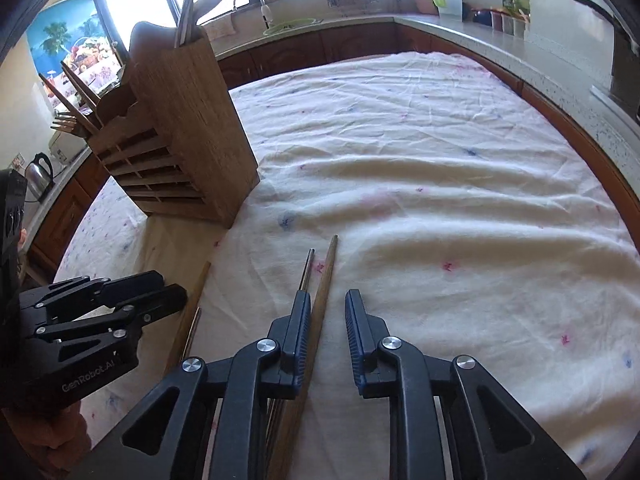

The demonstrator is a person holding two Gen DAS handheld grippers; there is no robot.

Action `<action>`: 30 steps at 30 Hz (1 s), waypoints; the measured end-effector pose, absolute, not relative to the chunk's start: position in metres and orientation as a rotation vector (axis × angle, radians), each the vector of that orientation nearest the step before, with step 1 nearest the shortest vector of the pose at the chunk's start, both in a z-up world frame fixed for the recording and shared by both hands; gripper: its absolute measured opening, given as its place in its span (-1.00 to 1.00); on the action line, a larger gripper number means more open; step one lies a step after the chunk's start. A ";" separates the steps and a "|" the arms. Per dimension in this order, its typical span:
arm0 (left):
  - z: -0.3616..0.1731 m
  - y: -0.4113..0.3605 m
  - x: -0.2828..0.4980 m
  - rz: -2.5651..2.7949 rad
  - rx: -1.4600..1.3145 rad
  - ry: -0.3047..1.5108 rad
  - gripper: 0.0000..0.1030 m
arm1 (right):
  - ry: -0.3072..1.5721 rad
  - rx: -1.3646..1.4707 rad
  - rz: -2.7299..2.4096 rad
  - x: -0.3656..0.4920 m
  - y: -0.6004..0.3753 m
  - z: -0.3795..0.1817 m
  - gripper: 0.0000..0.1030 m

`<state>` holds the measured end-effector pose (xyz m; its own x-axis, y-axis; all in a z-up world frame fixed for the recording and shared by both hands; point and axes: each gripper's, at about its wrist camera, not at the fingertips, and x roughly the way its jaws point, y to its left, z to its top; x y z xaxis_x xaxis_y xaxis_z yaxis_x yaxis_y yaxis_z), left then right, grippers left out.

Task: Organize utensils
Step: 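Grasp a wooden chopstick with the left tool while the right tool grasps another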

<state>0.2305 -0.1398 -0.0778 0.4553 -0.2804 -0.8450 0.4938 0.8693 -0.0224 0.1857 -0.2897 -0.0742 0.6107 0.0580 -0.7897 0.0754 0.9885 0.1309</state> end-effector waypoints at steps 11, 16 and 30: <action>-0.072 -0.125 0.246 -0.528 0.100 1.070 -0.63 | 0.930 0.169 -0.006 0.145 -0.298 -0.072 -0.80; -0.073 -0.157 0.248 -0.537 0.163 1.060 -0.48 | 0.926 0.217 -0.012 0.142 -0.309 -0.071 -0.72; -0.073 -0.177 0.257 -0.585 0.156 1.093 -0.49 | 0.903 0.268 -0.026 0.149 -0.317 -0.070 -0.71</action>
